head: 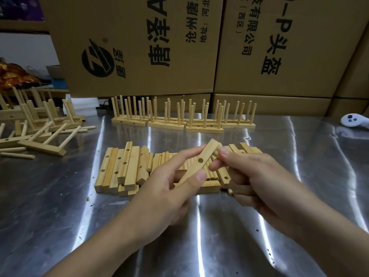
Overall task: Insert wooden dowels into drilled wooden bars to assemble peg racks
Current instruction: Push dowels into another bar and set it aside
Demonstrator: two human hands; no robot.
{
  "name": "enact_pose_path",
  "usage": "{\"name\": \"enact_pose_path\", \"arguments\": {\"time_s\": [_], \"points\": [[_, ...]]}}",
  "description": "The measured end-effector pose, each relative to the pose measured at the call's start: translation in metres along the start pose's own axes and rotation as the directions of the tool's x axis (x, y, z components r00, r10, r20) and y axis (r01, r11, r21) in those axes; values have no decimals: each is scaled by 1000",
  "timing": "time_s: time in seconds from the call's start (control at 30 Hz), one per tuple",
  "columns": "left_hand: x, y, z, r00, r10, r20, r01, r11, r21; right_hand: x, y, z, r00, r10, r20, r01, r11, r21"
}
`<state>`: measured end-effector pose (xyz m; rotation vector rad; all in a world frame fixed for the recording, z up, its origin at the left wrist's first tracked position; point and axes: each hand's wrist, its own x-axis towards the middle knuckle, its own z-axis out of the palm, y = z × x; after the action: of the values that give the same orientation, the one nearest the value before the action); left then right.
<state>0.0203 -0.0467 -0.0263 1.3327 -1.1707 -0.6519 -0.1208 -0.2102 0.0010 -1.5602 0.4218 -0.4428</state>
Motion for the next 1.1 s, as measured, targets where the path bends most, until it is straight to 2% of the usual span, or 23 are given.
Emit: {"name": "enact_pose_path", "arguments": {"time_s": [0.07, 0.13, 0.17, 0.23, 0.27, 0.3, 0.4, 0.5, 0.53, 0.57, 0.63, 0.67, 0.7, 0.73, 0.77, 0.8, 0.87, 0.9, 0.93, 1.03, 1.1], "points": [[-1, 4, -1, 998, -61, 23, 63, 995, -83, -1, 4, 5, 978, -208, -3, 195, 926, -322], [-1, 5, 1, 993, -113, 14, 114, 980, -161, -3, 9, 9, 916, -399, 50, 364, 770, -523], [0, 4, 3, 992, -128, -15, 124, 979, -160, -4, 13, 10, 878, -473, 69, 407, 662, -629], [2, 1, 4, 988, -116, -99, 108, 990, -90, -7, 16, 12, 800, -593, 87, 378, 386, -842], [4, -1, 5, 987, -89, -136, 85, 996, -37, -8, 16, 14, 779, -619, 98, 356, 308, -883], [4, -3, 6, 985, -55, -164, 59, 998, 15, -9, 17, 18, 784, -615, 84, 342, 316, -885], [3, -6, 10, 977, 4, -215, 20, 993, 112, -8, 23, 28, 827, -562, 6, 354, 512, -783], [1, -6, 12, 970, 45, -240, 1, 983, 186, -8, 21, 30, 818, -575, 34, 412, 543, -732], [1, -6, 12, 969, 64, -239, -8, 973, 229, -8, 17, 28, 839, -543, 36, 409, 585, -700], [1, -6, 11, 968, 83, -235, -14, 959, 283, -8, 14, 27, 885, -466, 18, 377, 692, -616], [0, -5, 8, 970, 109, -219, -18, 925, 380, -9, 7, 25, 989, -149, -9, 143, 960, -242], [0, -4, 7, 971, 114, -209, -20, 914, 405, -11, 4, 24, 1000, -10, 28, 12, 997, -79], [-1, -3, 6, 972, 116, -203, -22, 910, 415, -11, 2, 24, 997, 41, 62, -40, 999, -8], [-1, -2, 6, 972, 116, -203, -22, 909, 416, -11, 3, 24, 997, 38, 68, -37, 999, -17], [-1, -2, 6, 971, 118, -207, -20, 906, 423, -10, 4, 26, 999, -12, 49, 17, 995, -96], [-1, -2, 6, 969, 126, -214, -21, 900, 435, -11, 6, 28, 993, -116, 22, 118, 962, -245], [-1, -2, 9, 963, 141, -231, -26, 897, 441, -11, 13, 31, 926, -377, 5, 311, 756, -575], [-1, -2, 10, 961, 137, -239, -24, 905, 424, -10, 16, 32, 889, -458, 12, 349, 660, -665], [-1, -1, 11, 962, 127, -241, -19, 913, 407, -10, 17, 33, 868, -497, 6, 365, 629, -686], [-2, 2, 10, 964, 125, -233, -14, 904, 426, -8, 15, 31, 881, -473, -2, 377, 704, -602], [-3, 4, 6, 965, 140, -221, -17, 877, 480, -10, 11, 31, 937, -350, 7, 318, 844, -431]]}}
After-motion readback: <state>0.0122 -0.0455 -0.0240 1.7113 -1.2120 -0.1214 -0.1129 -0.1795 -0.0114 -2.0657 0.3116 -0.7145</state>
